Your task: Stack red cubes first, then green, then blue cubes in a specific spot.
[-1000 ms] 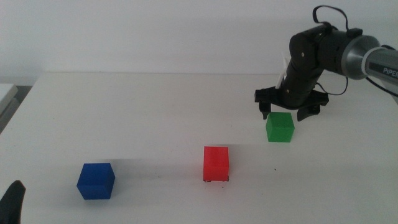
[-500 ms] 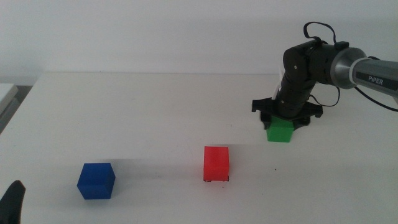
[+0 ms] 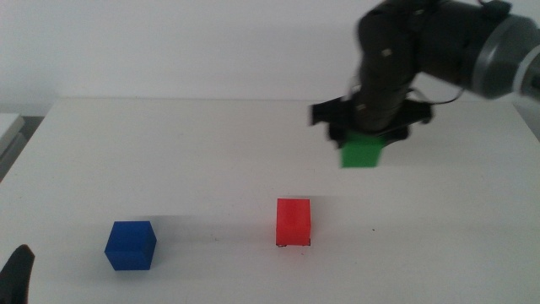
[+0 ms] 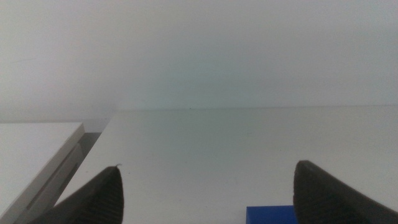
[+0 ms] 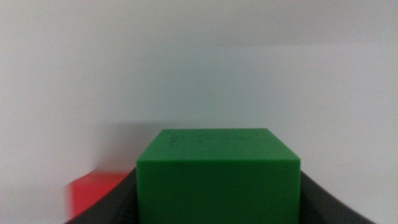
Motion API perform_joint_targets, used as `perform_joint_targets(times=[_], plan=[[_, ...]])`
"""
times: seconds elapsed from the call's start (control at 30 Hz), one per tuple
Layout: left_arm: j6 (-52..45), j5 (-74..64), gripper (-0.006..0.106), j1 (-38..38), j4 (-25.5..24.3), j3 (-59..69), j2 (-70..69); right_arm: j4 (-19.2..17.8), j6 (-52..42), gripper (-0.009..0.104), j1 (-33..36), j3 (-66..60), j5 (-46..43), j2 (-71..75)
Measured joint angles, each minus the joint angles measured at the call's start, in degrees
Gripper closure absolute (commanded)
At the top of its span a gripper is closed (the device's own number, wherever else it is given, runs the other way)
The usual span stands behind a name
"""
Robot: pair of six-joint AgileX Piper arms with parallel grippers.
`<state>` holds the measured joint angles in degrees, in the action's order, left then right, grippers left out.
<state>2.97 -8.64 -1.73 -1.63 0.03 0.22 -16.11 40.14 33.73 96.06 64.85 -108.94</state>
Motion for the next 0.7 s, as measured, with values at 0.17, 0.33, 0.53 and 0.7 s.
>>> perform_joint_targets(times=[0.17,0.33,0.53,0.7], plan=[[0.0,0.0,0.008,0.0,0.0,0.0,0.0,0.0,5.4,0.078,8.2,0.0,-0.1,-0.3],[0.0,0.0,0.008,0.0,0.0,0.0,0.0,0.0,9.4,0.078,12.0,0.0,-2.6,-3.3],[0.0,0.0,0.008,0.0,0.0,0.0,0.0,-0.2,11.9,0.078,12.4,0.0,-3.3,-6.8],[0.0,0.0,0.008,0.0,0.0,0.0,0.0,-0.5,12.2,0.078,12.4,0.0,-3.6,-7.9]])
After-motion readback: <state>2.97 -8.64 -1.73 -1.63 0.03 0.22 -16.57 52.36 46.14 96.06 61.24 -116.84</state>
